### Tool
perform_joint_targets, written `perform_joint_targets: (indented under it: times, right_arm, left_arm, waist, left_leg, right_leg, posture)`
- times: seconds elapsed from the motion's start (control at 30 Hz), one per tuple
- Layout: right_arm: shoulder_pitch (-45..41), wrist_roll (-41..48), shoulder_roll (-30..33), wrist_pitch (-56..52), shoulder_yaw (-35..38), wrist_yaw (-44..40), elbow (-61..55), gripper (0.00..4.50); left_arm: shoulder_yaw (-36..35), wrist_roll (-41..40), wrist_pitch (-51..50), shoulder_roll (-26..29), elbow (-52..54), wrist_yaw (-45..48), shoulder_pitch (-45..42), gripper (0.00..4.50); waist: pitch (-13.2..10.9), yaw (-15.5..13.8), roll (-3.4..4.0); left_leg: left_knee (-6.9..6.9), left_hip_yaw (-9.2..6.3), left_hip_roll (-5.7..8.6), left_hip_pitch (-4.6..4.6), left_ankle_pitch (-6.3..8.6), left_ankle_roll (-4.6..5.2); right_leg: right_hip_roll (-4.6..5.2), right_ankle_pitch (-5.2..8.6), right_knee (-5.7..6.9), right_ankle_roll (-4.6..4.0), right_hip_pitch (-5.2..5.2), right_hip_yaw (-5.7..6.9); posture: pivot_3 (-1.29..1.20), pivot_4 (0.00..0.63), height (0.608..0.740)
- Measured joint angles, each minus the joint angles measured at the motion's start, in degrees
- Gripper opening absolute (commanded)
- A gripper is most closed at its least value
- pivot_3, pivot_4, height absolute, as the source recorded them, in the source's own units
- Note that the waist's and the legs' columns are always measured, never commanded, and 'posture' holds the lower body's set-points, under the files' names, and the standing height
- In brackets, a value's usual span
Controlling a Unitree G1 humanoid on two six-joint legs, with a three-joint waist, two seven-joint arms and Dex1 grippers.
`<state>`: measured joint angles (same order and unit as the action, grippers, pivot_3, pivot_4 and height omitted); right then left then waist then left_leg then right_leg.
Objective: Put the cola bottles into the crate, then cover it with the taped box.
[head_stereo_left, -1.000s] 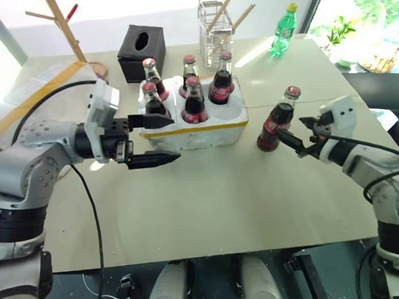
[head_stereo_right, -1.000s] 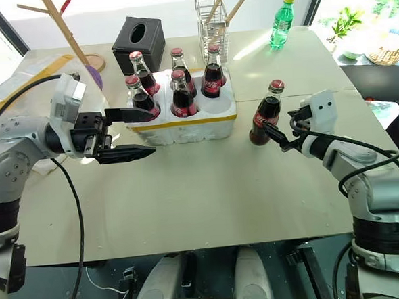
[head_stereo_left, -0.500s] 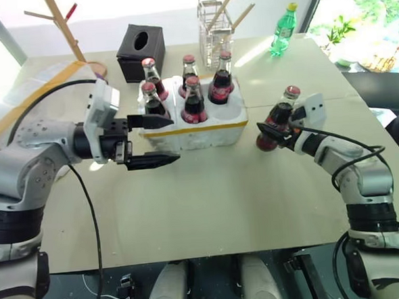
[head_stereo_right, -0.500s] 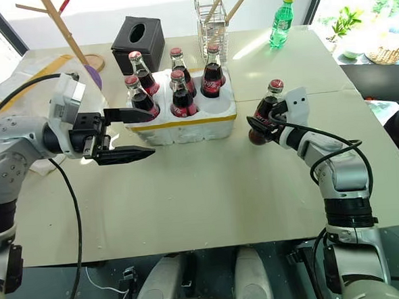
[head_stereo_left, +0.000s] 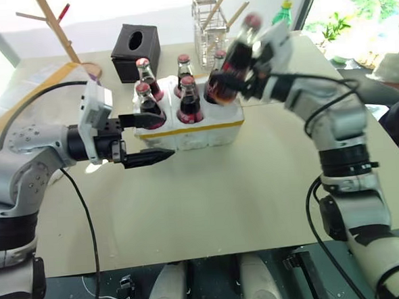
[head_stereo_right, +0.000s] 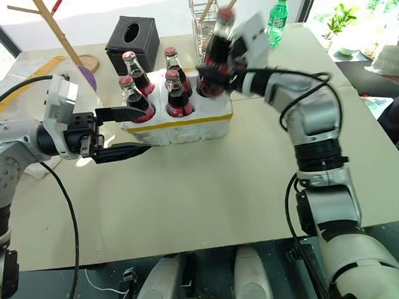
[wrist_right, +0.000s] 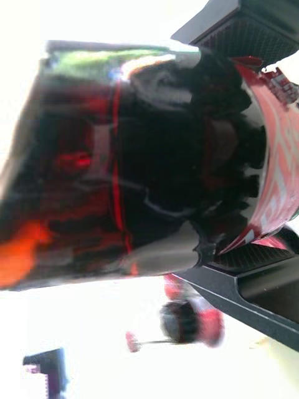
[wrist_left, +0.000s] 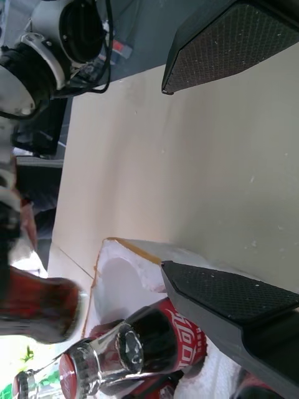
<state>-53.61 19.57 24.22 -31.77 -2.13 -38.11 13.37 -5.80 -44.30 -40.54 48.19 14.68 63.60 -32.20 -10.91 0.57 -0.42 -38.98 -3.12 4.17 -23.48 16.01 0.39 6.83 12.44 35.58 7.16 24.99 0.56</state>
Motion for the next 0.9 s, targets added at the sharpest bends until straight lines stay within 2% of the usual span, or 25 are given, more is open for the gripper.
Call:
perform_joint_targets:
  times: [0.1,0.37,0.7,0.9]
  right_arm:
    - [-1.2,-2.1,-1.0,1.4,-2.4,0.1,3.7,2.86]
    - [-1.4,-2.6,-2.1,2.0,-2.3,0.0,6.4,2.86]
    - [3.1,-2.2,1.6,-7.2,-1.8,-0.1,-3.9,2.86]
    - [2.9,-2.4,1.3,-8.1,-2.0,0.0,-3.8,2.86]
  left_arm:
    - [-0.7,0.0,0.0,0.0,0.4,-0.4,0.6,4.5]
    - [-2.2,0.1,0.9,0.5,1.1,-0.9,2.2,4.5]
    - [-2.3,0.2,1.6,0.7,1.1,-1.1,2.8,4.5]
    - [-2.3,1.0,2.5,0.7,0.1,-0.3,2.5,4.5]
  waist:
    - [0.0,0.0,-0.02]
    - [0.0,0.0,-0.04]
    - [0.0,-0.3,-0.03]
    - [0.0,-0.3,-0.03]
  left_leg:
    - [-0.05,-0.05,0.04,0.0,0.0,0.0]
    - [-0.1,-0.14,0.08,0.1,-0.02,-0.04]
    - [-0.09,-0.19,0.12,0.04,-0.01,-0.03]
    - [-0.07,-0.18,0.12,0.02,0.0,-0.01]
  right_leg:
    - [0.0,0.0,0.12,0.0,0.01,-0.08]
    - [0.0,0.0,0.33,0.0,-0.04,-0.1]
    - [0.0,0.0,0.42,-0.01,0.02,-0.11]
    - [0.0,0.0,0.43,-0.01,0.05,-0.11]
  posture:
    - [0.0,0.15,0.74]
    - [0.0,0.15,0.74]
    - [0.0,0.15,0.74]
    - [0.0,0.15,0.74]
